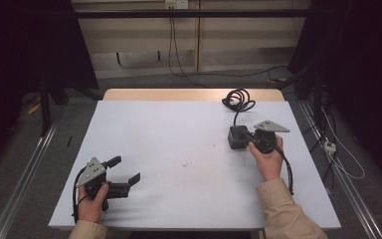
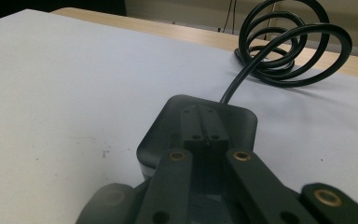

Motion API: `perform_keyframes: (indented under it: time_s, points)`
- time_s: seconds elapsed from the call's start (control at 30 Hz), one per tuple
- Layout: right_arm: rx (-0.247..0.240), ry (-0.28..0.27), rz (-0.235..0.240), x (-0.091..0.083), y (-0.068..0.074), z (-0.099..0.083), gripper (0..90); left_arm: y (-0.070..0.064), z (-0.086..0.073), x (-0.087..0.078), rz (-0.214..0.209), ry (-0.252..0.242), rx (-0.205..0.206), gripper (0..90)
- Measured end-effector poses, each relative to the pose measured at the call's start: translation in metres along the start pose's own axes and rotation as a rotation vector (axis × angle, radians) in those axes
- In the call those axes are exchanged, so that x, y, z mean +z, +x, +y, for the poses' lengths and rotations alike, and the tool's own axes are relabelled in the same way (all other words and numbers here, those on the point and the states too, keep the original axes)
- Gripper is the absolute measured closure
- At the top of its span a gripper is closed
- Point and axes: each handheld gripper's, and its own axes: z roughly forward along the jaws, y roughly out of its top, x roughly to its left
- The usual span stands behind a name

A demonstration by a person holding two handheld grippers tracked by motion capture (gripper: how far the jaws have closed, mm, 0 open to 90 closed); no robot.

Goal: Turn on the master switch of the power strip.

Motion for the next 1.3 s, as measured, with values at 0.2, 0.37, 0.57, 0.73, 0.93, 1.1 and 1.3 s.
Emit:
perform_keyframes:
  time_s: [0.2, 0.37, 0.57, 0.73, 0.93, 1.1, 1.3]
  points:
    - [0.011, 0.001, 0.0, 0.0002, -0.0001, -0.0001, 90.0, 0.0002, 0.0002, -0.0003, -0.001, -0.001, -0.002, 3.3]
    - [0.012, 0.006, -0.001, 0.0008, 0.0, -0.0005, 90.0, 0.0003, 0.0007, -0.0004, -0.002, -0.003, -0.005, 3.2]
    - [0.007, 0.005, -0.003, 0.0005, 0.0004, -0.0005, 90.0, 0.0004, 0.0007, -0.0002, -0.003, -0.006, -0.004, 3.3]
    - [0.013, -0.003, -0.008, 0.0003, 0.001, -0.0016, 90.0, 0.0006, 0.0004, -0.0009, 0.0, -0.007, -0.007, 3.2]
    - [0.035, -0.009, 0.0, 0.0004, -0.0005, -0.0019, 90.0, 0.0017, 0.0008, -0.0036, 0.004, -0.009, -0.008, 3.2]
    - [0.04, -0.006, 0.006, -0.0011, 0.0, -0.0003, 89.6, 0.0026, 0.0013, -0.0037, 0.003, -0.012, -0.009, 3.2]
    - [0.012, -0.015, 0.009, -0.0055, 0.0045, 0.0001, 81.0, 0.0038, 0.0015, -0.0042, 0.005, -0.015, -0.009, 3.2]
